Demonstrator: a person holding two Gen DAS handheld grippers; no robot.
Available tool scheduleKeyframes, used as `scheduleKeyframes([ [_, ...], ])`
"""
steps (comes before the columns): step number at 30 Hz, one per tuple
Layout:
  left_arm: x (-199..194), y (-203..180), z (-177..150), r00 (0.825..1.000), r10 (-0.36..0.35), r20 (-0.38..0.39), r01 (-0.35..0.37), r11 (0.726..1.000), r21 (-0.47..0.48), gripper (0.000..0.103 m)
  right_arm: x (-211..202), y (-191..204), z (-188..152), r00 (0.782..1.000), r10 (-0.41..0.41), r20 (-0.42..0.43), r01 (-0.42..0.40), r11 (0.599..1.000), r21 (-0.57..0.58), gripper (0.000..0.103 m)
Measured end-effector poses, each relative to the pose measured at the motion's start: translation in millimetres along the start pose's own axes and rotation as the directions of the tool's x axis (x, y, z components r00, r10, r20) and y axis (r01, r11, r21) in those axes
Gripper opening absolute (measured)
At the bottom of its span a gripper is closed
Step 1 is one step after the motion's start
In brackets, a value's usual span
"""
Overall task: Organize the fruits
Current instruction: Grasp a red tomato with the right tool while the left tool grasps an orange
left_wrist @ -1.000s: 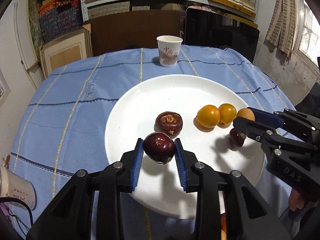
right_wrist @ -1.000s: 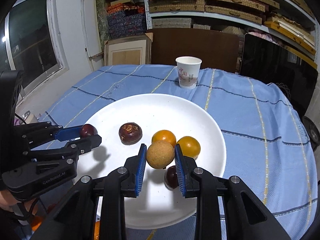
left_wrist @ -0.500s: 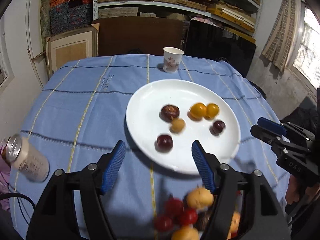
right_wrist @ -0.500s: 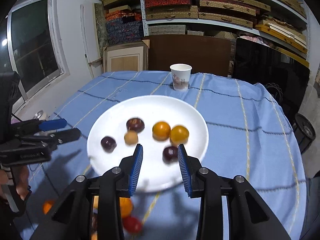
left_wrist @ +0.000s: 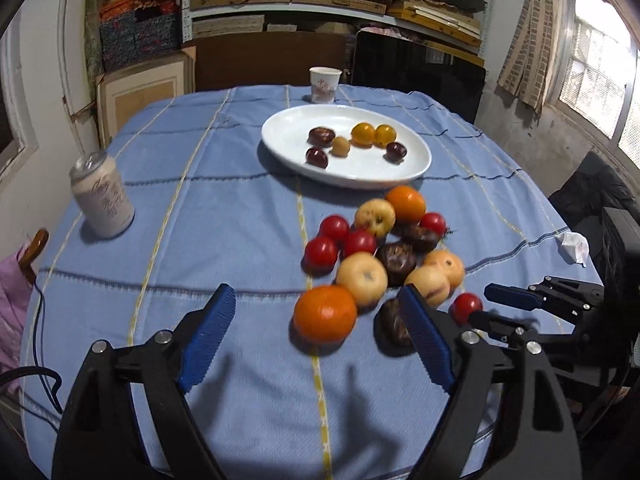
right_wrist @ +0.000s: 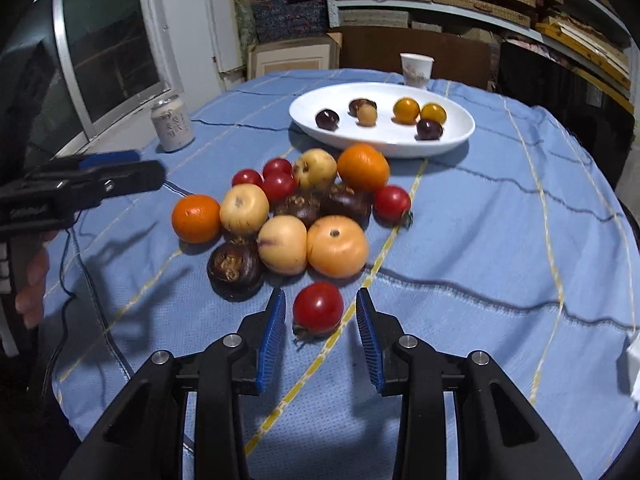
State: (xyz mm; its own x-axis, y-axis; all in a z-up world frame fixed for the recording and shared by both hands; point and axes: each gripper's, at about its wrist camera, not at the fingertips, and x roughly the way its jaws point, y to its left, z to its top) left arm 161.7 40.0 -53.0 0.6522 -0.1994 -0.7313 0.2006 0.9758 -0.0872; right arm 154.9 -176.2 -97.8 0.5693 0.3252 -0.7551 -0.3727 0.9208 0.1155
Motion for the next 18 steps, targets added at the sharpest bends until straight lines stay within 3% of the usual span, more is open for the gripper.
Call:
scheduleKeyframes([
  [3,1.3,3.6,-14.3,0.999,-0.018,-0.027,0.017,1.000,-0.027,0.082,-0.7,7.3,-2.1,1.000,-0.019,0.012,0.020,1.000,-0.021,0.037],
  [11,2.4,-7.1,-28.4,0.999,-0.006,-0.034,0.007,1.000,0.009,0.088,11.4,7.6,4.9,0.998,-0.055,-0.021,0.056,0.998,0.009,0.041],
  [15,7.1,-12.8,-24.5,0.999,0.028,-0.035,-0.026,0.999,0.035,0.088,18.0,4.5,-0.1,0.996,-0.057,-0.074,0.059,0.998,0.028,0.029],
  [18,13.6,-11.9,-19.6,0.997,0.072,-0.031,-0.070,0.996,0.046,0.088,6.8,8.1,-6.4,0.999,-0.034,-0.037,0.034,0.999,0.023,0.029],
])
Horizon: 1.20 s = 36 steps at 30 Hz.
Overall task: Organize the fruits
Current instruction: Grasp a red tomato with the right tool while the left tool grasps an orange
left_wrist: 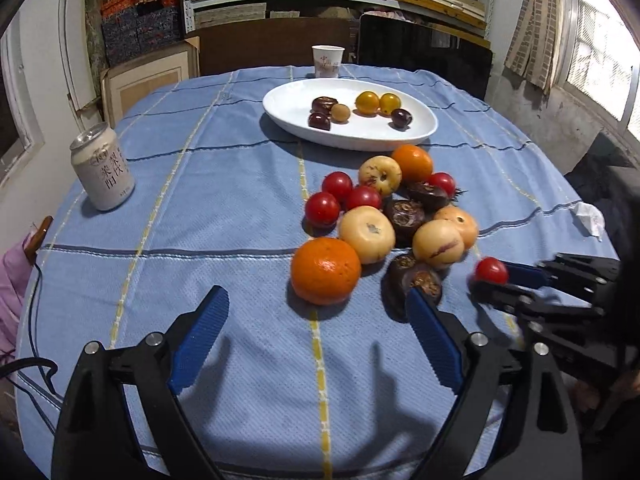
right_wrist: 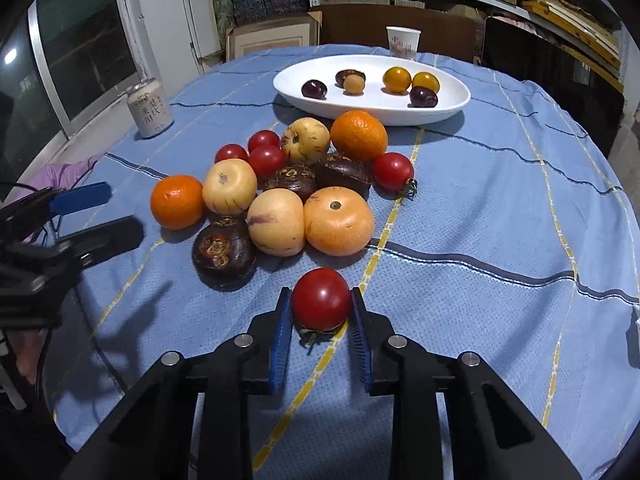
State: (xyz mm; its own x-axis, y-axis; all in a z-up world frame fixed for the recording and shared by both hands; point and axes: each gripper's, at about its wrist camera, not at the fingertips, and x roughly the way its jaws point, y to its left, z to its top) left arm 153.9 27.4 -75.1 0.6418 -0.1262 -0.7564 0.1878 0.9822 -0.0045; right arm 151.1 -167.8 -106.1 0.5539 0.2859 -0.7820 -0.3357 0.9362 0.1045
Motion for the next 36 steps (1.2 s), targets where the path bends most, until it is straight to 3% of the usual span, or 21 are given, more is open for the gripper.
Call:
scheduleKeyframes([
  [5,16.2,-1.4,7.0,0.999,0.032,-0.027,-0.031,0.999,0.030,0.088,-22.1,5.3,-15.8,0.991,0.086,0.103,-0.084,0.996,-0.026,0.029],
  [10,29.7,-1.8,11.5,0.998,0.042,-0.050,-0.040,0.998,0.040,0.083,-22.7,-0.6,-14.9,0.988,0.112,0.104,-0.112,0.994,-0.005,0.029],
  [13,38.6,1.0,11.4,0.997,0.040,-0.072,-0.037,0.999,0.033,0.070,-24.4,-0.6,-15.4,0.986,0.126,0.114,-0.126,0.992,-0.009,0.029],
  [15,43.0,2.9,11.6,0.997,0.001,-0.082,0.000,1.000,0.016,0.061,-25.5,-1.2,-15.8,0.984,0.134,0.116,-0.134,0.991,-0.003,0.029],
  [17,42.4,0.9,12.3,0.998,-0.012,-0.066,0.013,1.000,0.018,0.044,-26.0,-3.6,-15.5,0.983,0.141,0.119,-0.142,0.990,0.006,0.029],
  [36,-1.4,-8.7,3.0,1.000,-0.023,0.012,0.023,0.999,0.023,0.044,-31.1,-8.4,-16.6,0.978,0.141,0.155,-0.148,0.988,0.033,0.029],
])
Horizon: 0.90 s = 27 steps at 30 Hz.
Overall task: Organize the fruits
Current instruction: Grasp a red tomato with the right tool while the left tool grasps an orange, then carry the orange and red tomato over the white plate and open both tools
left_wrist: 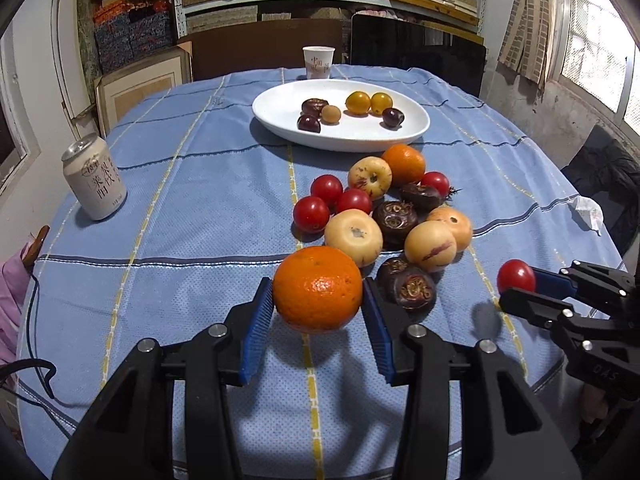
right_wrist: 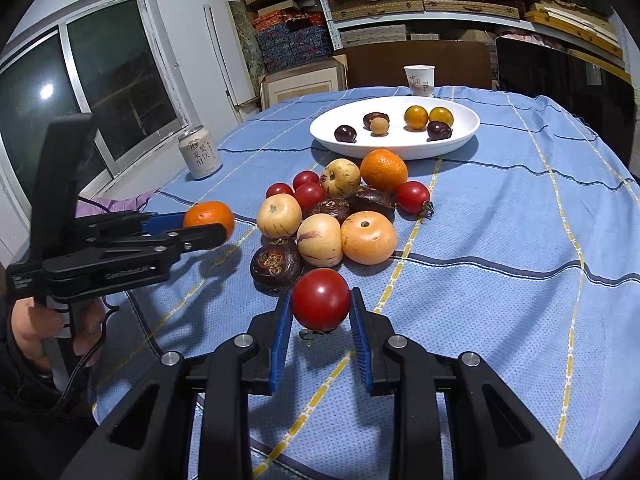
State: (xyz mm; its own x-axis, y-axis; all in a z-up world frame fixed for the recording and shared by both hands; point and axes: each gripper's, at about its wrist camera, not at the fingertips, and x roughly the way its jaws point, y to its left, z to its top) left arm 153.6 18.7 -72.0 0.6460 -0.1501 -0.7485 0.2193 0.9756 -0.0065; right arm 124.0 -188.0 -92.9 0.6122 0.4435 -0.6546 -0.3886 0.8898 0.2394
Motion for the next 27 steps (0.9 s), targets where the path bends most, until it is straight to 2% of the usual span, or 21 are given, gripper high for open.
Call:
scheduleKeyframes([
  [13,-46.1,-2.8,8.6,0.996,0.006,0.088,-0.007,1.000,0.009,0.044,-17.2,2.3,4.5,0.998,-0.041,0.051,0.042,0.999,-0.008,0.029],
  [21,-68.9,-10.1,27.9,0.989,0.006,0.149,-0.013,0.999,0.045,0.044,-52.5,5.2,35.4,0.987,-0.077,0.144,0.087,0.994,-0.070,0.029],
  [27,-80.0,-14.5,54.9,0.981,-0.006,0.191,-0.007,0.998,0.067,0.044,-69.5,-1.1,65.0,0.973,-0.104,0.206,0.124,0.989,-0.087,0.029],
])
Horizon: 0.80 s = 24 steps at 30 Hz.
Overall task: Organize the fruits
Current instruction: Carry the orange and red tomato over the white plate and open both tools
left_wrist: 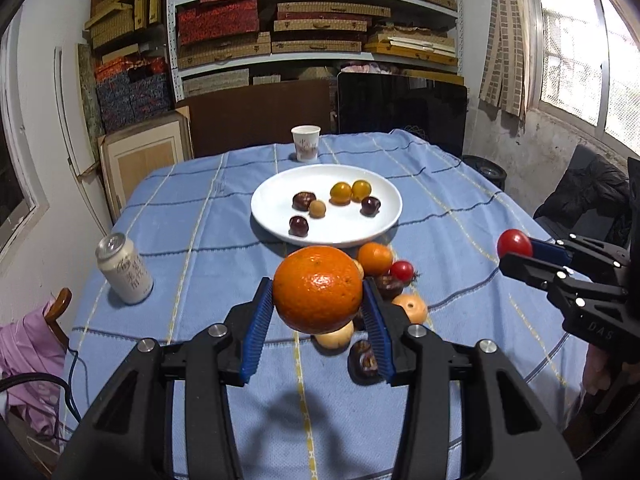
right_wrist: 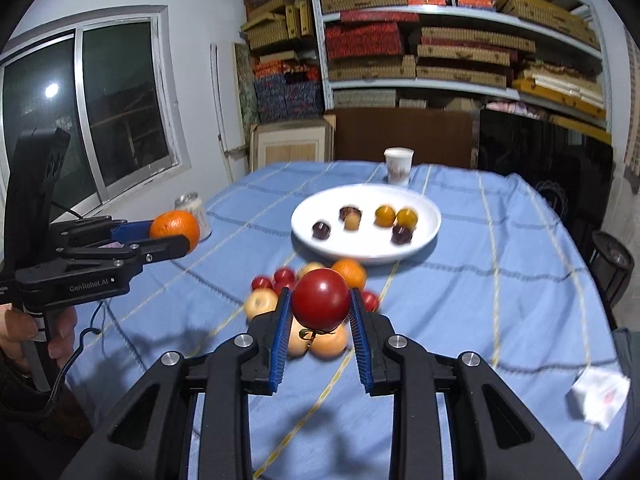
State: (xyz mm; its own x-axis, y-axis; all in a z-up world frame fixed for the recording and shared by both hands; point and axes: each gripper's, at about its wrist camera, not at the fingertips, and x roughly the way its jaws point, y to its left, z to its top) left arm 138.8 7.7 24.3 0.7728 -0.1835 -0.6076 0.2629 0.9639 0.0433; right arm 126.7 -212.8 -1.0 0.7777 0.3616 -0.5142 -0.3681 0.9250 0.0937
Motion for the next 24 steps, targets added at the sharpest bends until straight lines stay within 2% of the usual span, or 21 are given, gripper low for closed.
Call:
scheduleKeyframes([
  [5,15.0,-0.2,29.1,1.000,-0.019,0.008,0.019,1.000,-0.013,0.044,11.8,-8.1,30.8,1.000,-0.022,0.020,0.022,1.000,-0.015,0.029],
  [11,51.1,4.6,65.8,1.000,0.008,0.009,-0.008,1.000,-0.026,0.044,41.7,-20.7,70.0,0.998,-0.052,0.023,0.053,0.998,-0.046,0.029],
  [17,102.2,13.7,89.0,1.000,0.016,-0.022,-0.018,0.999,-0.050,0.044,80.9,-36.9,95.3,0.997,-0.082,0.011,0.082,0.995,-0.055,0.029],
  [24,178.8,27.6,104.4,0.995,0.047,-0.082,-0.053,0.996,-0.070,0.044,144.3,-54.9,107.7,0.994,-0.096,-0.053,0.092,0.994,-0.066,0.029],
])
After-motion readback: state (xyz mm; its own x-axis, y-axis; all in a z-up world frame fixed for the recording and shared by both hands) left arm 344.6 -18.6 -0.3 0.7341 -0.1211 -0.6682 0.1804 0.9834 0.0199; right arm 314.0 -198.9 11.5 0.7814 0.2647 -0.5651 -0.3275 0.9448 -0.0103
